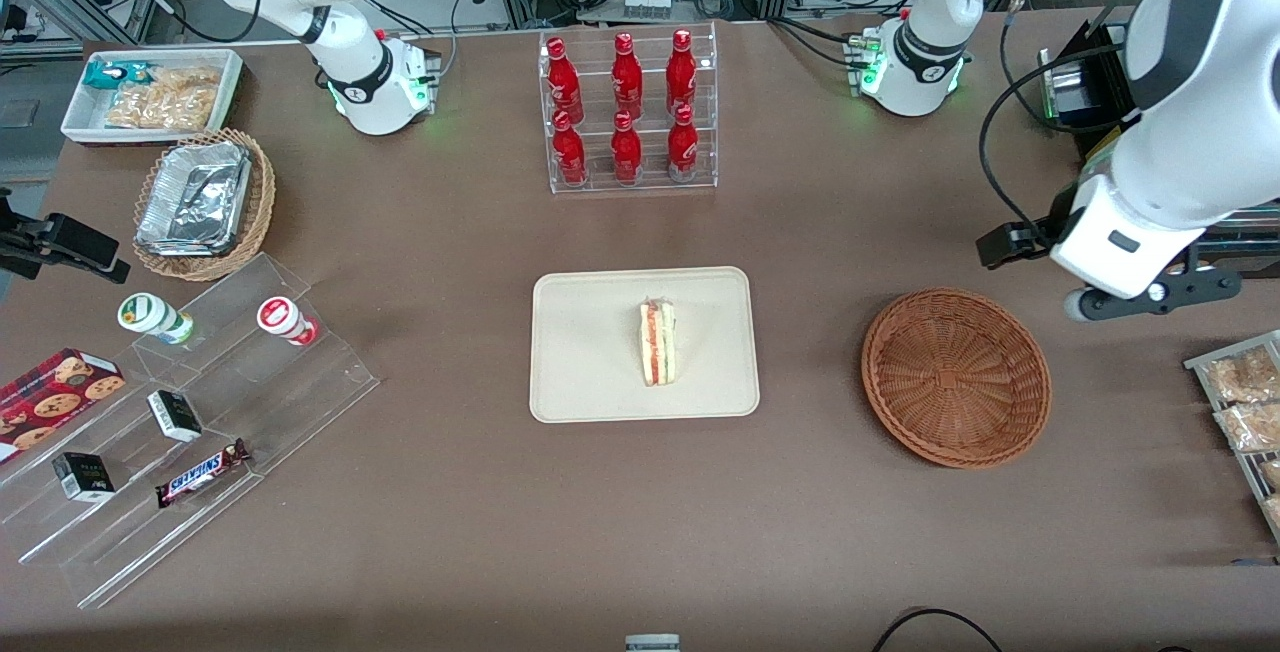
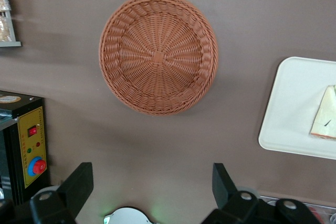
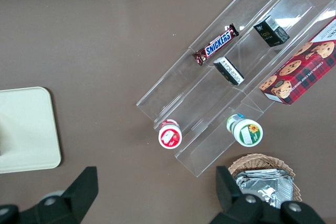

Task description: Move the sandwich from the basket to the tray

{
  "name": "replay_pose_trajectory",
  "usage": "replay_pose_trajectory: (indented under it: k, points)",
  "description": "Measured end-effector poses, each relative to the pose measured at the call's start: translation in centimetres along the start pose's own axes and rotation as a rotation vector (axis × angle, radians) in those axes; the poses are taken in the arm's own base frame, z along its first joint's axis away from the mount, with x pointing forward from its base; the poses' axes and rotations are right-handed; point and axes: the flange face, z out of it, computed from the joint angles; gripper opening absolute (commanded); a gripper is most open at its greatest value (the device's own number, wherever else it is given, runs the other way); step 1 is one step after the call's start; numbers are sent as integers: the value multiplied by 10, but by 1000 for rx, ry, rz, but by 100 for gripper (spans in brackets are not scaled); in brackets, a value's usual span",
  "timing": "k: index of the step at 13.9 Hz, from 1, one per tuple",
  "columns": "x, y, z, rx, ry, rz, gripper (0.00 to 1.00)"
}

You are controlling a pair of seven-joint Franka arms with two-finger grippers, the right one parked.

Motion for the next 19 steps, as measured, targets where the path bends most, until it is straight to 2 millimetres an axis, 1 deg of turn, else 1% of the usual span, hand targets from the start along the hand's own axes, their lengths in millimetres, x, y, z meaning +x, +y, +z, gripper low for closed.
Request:
replay_pose_trajectory:
  k: [2,4,8,12,19]
  points:
    - [-7,-6,-10,-2,13,-5,100]
    - [-11,-6,-12,-1,15,-1,100]
    - [-17,9,-5,3,-1,35,100]
    - [-22,6,-12,5,15,33,100]
    - [-28,7,-3,12,28,51,100]
